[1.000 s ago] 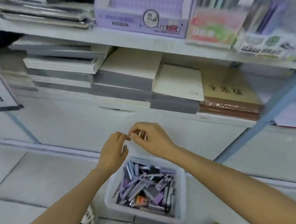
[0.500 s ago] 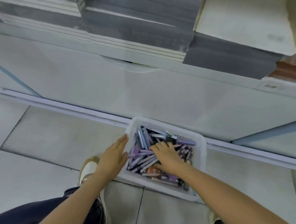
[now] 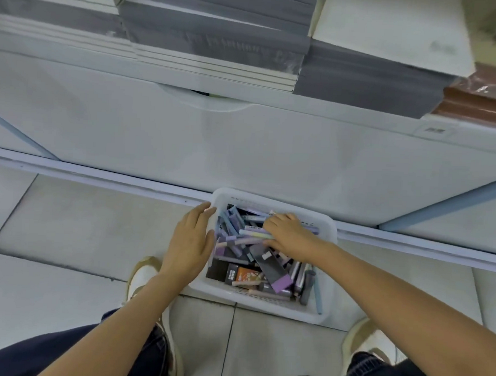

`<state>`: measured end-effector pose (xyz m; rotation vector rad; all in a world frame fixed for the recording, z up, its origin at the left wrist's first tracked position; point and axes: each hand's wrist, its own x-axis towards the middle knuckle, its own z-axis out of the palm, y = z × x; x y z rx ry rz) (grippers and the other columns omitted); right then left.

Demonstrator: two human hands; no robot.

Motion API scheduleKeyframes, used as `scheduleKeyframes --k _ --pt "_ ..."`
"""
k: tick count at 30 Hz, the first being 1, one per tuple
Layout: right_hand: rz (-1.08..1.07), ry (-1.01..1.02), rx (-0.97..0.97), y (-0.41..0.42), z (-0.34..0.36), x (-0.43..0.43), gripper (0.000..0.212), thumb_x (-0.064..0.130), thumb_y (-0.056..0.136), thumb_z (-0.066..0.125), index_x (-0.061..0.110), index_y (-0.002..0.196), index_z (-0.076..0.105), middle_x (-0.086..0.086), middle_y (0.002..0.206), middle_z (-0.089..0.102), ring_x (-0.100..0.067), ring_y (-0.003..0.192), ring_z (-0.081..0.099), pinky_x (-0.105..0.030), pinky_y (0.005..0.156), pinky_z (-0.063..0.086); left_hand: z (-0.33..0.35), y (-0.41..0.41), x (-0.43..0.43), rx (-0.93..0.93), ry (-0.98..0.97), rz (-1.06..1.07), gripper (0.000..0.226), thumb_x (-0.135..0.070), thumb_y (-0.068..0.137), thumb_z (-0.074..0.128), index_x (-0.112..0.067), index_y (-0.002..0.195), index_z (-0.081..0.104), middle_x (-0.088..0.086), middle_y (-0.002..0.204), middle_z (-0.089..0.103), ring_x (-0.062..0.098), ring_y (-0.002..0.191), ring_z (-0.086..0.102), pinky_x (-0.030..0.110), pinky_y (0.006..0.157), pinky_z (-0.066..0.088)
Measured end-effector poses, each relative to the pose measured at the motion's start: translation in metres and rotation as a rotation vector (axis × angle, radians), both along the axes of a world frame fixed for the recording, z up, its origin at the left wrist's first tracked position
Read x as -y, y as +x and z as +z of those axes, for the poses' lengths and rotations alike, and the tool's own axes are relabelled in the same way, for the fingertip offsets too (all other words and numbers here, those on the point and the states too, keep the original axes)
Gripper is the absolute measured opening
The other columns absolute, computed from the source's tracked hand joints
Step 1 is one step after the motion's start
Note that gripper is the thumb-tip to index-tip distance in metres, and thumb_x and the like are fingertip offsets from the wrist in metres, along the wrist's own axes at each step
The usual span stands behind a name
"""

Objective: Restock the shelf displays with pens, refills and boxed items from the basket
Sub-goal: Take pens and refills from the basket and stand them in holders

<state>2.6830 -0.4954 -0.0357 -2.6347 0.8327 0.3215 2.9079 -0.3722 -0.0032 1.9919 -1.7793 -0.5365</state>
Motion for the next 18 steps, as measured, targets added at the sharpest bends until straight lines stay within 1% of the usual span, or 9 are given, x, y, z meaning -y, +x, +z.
scheduleKeyframes --k 2,3,5,6,9,11,13,15,18 --pt "0.001 0.017 0.000 0.000 0.013 0.003 0.033 0.039 0.099 0.047 0.011 0.116 0.053 -0.005 0.126 0.053 -0.023 0.118 0.046 -0.032 0.097 0.034 0.012 -0.009 0.009 -0.002 -0.099 -0.108 0.048 -0.013 0.092 0.062 -0.004 0.136 0.049 0.014 0.144 0.046 0.028 0.129 0.045 0.038 0.107 0.036" --pt "-0.017 0.049 0.003 0.001 0.019 0.002 0.033 0.039 0.099 0.047 0.011 0.116 0.053 -0.006 0.122 0.055 -0.023 0.112 0.050 -0.031 0.087 0.038 0.017 -0.015 0.014 0.016 -0.113 -0.186 0.052 -0.016 0.088 0.067 -0.004 0.136 0.050 0.014 0.142 0.048 0.028 0.128 0.047 0.039 0.106 0.038" --pt "-0.061 0.143 -0.001 0.002 0.033 -0.001 0.032 0.041 0.099 0.047 0.013 0.114 0.053 -0.007 0.108 0.061 -0.022 0.091 0.057 -0.028 0.065 0.036 0.022 -0.029 0.021 0.069 -0.068 -0.330 0.060 -0.022 0.082 0.072 -0.004 0.135 0.050 0.013 0.137 0.052 0.029 0.125 0.050 0.041 0.103 0.043" --pt "-0.069 0.186 -0.002 0.003 0.039 -0.003 0.032 0.042 0.098 0.048 0.015 0.115 0.053 -0.006 0.104 0.063 -0.020 0.084 0.057 -0.027 0.061 0.035 0.023 -0.037 0.024 0.103 -0.024 -0.380 0.060 -0.025 0.083 0.071 -0.005 0.135 0.049 0.012 0.134 0.054 0.028 0.123 0.051 0.040 0.100 0.043" --pt "-0.102 0.348 0.036 0.007 0.057 -0.008 0.027 0.043 0.094 0.056 0.021 0.110 0.055 -0.005 0.102 0.064 -0.017 0.081 0.055 -0.034 0.067 0.042 0.020 -0.053 0.028 0.188 0.106 -0.396 0.048 -0.034 0.092 0.059 -0.010 0.131 0.047 0.007 0.124 0.059 0.024 0.110 0.058 0.035 0.086 0.048" --pt "-0.104 0.429 0.047 0.007 0.067 -0.008 0.029 0.040 0.091 0.063 0.013 0.102 0.059 -0.010 0.096 0.064 -0.023 0.081 0.057 -0.039 0.072 0.045 0.018 -0.055 0.028 0.257 0.161 -0.435 0.040 -0.037 0.096 0.053 -0.010 0.125 0.047 0.008 0.118 0.062 0.024 0.100 0.061 0.033 0.076 0.047" --pt "-0.107 0.515 0.061 0.004 0.074 -0.008 0.031 0.035 0.088 0.068 0.006 0.100 0.063 -0.016 0.092 0.062 -0.022 0.075 0.052 -0.036 0.068 0.040 0.019 -0.055 0.027 0.289 0.197 -0.507 0.034 -0.035 0.097 0.051 -0.010 0.119 0.048 0.009 0.113 0.063 0.025 0.093 0.062 0.032 0.072 0.044" --pt "-0.133 0.588 0.076 0.001 0.081 -0.008 0.031 0.034 0.087 0.071 0.007 0.101 0.063 -0.015 0.089 0.062 -0.017 0.071 0.048 -0.032 0.066 0.037 0.019 -0.055 0.025 0.267 0.211 -0.524 0.030 -0.033 0.096 0.051 -0.011 0.115 0.049 0.008 0.108 0.064 0.024 0.088 0.061 0.031 0.070 0.043" --pt "-0.220 0.663 0.047 0.000 0.085 -0.007 0.037 0.039 0.084 0.072 0.011 0.106 0.060 -0.005 0.085 0.066 -0.013 0.070 0.056 -0.031 0.068 0.046 0.019 -0.055 0.024 0.231 0.257 -0.497 0.024 -0.033 0.096 0.050 -0.012 0.108 0.051 0.007 0.102 0.063 0.020 0.081 0.056 0.028 0.067 0.039"
